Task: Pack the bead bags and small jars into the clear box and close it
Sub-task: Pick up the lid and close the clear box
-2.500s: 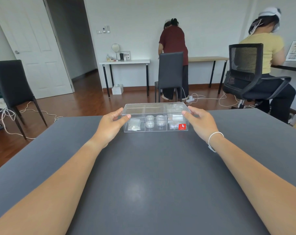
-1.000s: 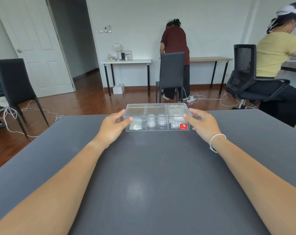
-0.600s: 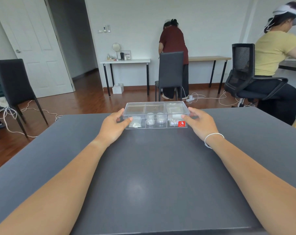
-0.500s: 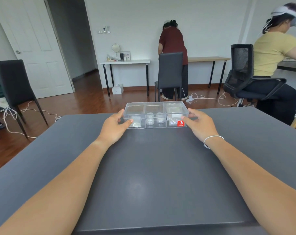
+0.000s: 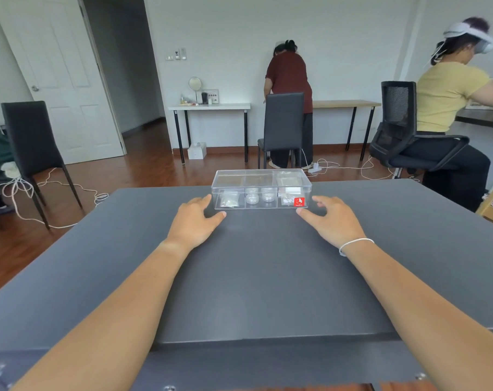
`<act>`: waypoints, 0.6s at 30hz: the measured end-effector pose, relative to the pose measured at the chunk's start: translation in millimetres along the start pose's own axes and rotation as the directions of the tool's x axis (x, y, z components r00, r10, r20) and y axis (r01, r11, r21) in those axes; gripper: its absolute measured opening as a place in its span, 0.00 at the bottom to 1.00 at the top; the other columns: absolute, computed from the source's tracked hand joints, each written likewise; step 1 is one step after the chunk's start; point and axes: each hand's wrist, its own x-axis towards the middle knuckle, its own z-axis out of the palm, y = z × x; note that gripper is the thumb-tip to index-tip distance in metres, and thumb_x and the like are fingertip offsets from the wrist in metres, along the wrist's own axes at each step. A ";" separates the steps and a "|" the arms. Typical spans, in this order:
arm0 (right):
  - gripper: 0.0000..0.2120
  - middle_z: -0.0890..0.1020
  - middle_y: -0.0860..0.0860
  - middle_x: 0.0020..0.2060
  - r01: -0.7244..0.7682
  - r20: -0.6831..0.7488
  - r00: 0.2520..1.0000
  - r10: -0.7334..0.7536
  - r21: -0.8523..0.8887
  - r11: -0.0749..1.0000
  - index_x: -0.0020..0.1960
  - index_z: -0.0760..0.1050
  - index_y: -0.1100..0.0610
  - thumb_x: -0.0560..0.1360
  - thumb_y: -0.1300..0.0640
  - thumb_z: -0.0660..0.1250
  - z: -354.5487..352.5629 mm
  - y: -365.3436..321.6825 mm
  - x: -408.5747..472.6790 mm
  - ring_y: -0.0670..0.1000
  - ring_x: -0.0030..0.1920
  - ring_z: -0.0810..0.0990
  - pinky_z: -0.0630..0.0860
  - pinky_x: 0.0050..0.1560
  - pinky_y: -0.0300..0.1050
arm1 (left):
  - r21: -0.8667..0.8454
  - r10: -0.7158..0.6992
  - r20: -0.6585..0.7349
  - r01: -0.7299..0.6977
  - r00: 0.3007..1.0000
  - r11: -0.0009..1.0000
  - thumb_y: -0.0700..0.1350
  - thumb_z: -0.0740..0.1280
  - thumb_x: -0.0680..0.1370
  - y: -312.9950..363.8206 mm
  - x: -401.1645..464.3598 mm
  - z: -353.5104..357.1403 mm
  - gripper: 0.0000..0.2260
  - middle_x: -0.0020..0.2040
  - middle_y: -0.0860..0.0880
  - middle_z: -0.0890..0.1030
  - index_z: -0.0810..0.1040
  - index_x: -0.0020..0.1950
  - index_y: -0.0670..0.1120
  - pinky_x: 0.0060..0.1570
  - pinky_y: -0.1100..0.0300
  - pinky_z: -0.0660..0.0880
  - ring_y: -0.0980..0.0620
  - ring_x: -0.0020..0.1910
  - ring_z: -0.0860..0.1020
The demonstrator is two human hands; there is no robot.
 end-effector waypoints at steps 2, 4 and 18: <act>0.29 0.72 0.53 0.66 0.016 0.023 1.000 -0.015 -0.041 0.999 0.66 0.68 0.52 0.70 0.39 0.65 -1.0 -0.1 -5.4 0.54 0.65 0.70 0.67 0.65 0.50 | 0.030 0.017 0.004 -0.017 1.000 0.999 0.54 0.64 0.74 1.8 -6.1 -0.8 0.27 0.72 0.46 0.67 0.64 0.70 0.46 0.69 0.53 0.59 0.46 0.72 0.61; 0.28 0.71 0.52 0.67 0.030 0.050 0.998 -0.026 -0.074 0.997 0.66 0.69 0.51 0.70 0.39 0.64 -2.4 -0.2 -11.0 0.54 0.66 0.69 0.67 0.65 0.49 | 0.044 0.039 0.007 -0.040 0.999 0.998 0.54 0.64 0.74 3.1 -11.7 -1.4 0.26 0.71 0.47 0.67 0.66 0.69 0.45 0.70 0.54 0.58 0.47 0.72 0.61; 0.30 0.65 0.49 0.72 0.134 0.210 0.976 -0.064 -0.338 0.931 0.68 0.66 0.45 0.70 0.34 0.58 -4.0 1.7 -30.2 0.52 0.72 0.62 0.56 0.71 0.51 | 0.261 0.050 0.225 -0.110 0.973 0.959 0.65 0.59 0.72 12.4 -35.7 -6.2 0.28 0.74 0.51 0.62 0.65 0.69 0.54 0.71 0.53 0.53 0.49 0.73 0.57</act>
